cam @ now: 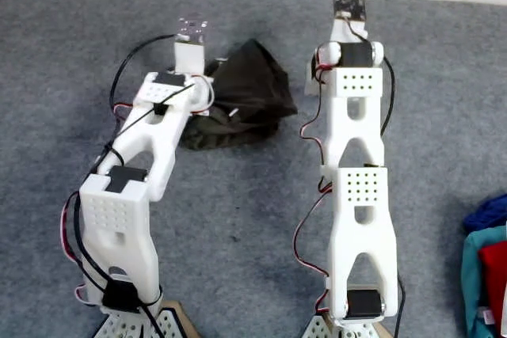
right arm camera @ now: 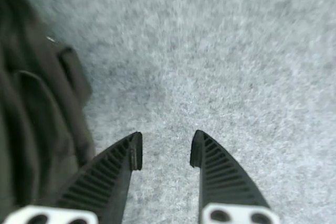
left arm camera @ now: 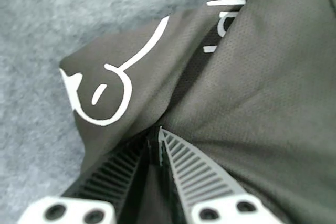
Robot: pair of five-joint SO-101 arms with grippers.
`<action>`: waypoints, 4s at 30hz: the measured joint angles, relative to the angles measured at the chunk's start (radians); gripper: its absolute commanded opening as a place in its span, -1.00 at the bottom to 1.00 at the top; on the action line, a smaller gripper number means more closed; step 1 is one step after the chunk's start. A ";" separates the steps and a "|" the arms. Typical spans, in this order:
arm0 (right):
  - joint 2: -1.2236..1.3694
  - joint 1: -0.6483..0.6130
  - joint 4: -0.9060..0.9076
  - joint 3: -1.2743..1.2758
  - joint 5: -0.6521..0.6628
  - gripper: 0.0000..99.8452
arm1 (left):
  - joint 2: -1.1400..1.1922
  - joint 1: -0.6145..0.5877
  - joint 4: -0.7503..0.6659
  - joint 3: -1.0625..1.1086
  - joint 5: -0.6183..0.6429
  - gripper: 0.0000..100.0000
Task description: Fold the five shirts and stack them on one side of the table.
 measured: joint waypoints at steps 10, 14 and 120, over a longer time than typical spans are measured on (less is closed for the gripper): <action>-0.003 -0.058 -0.094 0.000 -0.107 -0.69 | -0.160 0.003 0.087 0.080 0.000 -0.97; -0.003 -0.075 -0.167 0.000 -0.133 -0.50 | -0.298 0.003 0.091 0.176 0.040 -0.97; -0.784 0.792 0.002 0.367 0.103 -0.99 | -0.480 -0.061 -0.399 0.537 0.043 -0.97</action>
